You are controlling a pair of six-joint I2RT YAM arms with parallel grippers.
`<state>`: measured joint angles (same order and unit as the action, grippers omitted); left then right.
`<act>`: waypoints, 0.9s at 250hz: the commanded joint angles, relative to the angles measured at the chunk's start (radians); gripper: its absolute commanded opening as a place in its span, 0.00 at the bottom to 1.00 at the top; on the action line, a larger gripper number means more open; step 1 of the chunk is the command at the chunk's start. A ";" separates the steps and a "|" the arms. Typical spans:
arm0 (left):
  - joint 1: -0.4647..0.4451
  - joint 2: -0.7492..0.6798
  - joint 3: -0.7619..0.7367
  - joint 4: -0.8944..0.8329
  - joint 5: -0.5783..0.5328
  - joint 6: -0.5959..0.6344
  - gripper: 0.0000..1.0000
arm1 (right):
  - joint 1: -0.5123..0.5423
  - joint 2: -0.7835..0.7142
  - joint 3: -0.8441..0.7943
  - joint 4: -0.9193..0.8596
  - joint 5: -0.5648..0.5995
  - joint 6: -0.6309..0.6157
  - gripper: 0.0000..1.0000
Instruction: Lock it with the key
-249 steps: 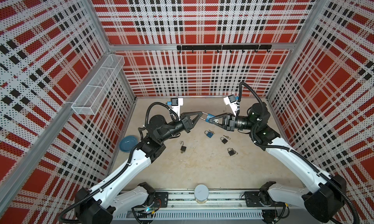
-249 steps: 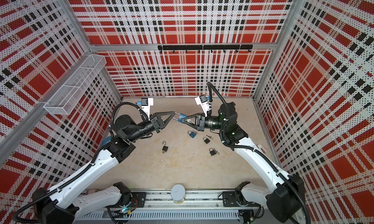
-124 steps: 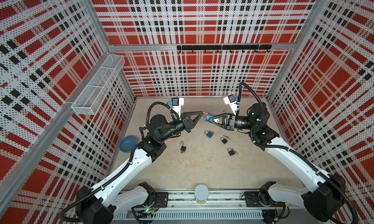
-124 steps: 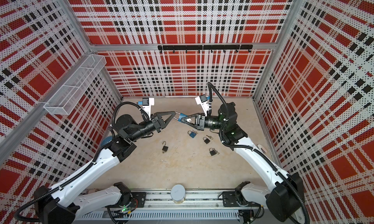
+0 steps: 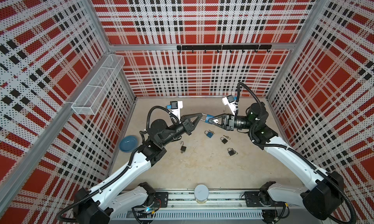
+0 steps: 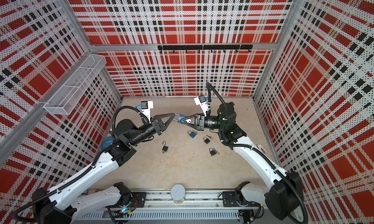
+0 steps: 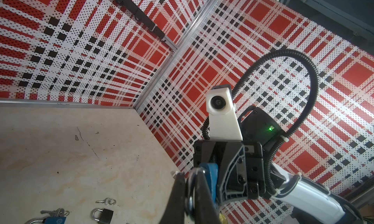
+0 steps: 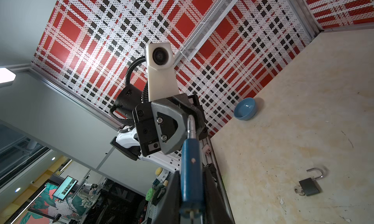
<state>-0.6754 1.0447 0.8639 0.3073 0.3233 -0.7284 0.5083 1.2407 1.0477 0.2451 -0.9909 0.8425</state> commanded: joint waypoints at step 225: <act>-0.099 0.052 -0.033 -0.130 0.154 -0.020 0.00 | 0.042 0.037 0.029 0.154 -0.007 -0.071 0.00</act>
<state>-0.7460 1.0683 0.8562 0.3344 0.1955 -0.7380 0.4835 1.2613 1.0485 0.2550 -1.0157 0.8379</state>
